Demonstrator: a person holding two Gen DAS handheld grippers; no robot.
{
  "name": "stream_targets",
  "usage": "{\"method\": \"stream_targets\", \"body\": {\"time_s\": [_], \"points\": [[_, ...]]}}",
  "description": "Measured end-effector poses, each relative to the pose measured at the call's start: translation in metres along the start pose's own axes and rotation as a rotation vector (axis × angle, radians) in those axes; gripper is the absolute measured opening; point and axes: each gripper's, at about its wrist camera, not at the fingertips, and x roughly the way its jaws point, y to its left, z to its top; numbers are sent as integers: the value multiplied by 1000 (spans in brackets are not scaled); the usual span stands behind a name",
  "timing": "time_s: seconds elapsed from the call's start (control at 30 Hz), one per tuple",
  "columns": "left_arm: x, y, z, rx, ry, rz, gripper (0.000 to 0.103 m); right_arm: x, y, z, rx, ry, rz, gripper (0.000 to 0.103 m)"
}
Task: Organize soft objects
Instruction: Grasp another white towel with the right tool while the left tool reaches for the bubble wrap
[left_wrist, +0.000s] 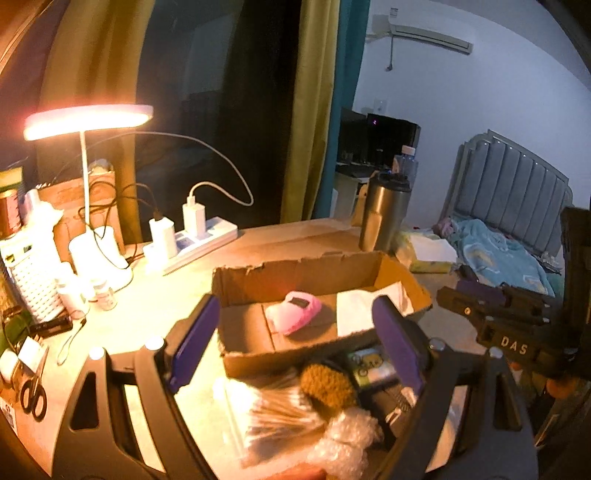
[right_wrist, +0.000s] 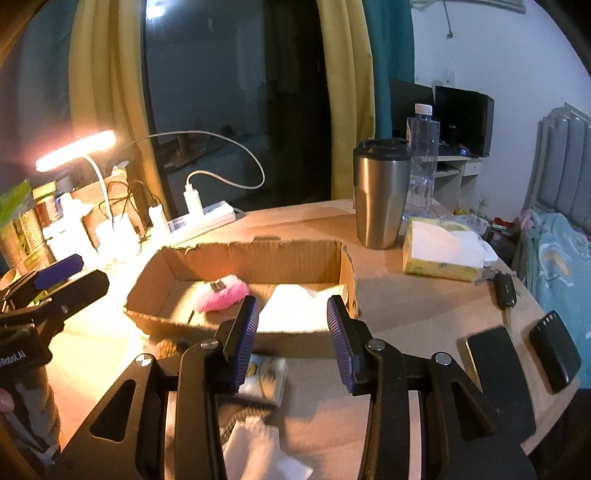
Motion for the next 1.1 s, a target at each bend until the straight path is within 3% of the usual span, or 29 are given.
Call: {"method": "stream_targets", "body": {"time_s": [0.6, 0.73, 1.1], "points": [[-21, -7, -50, 2, 62, -13, 86, -29, 22, -66, -12, 88, 9, 42], [-22, -11, -62, 5, 88, -16, 85, -33, 27, -82, -21, 110, 26, 53], [-16, -22, -87, 41, 157, -5, 85, -27, 30, -110, -26, 170, 71, 54]]}}
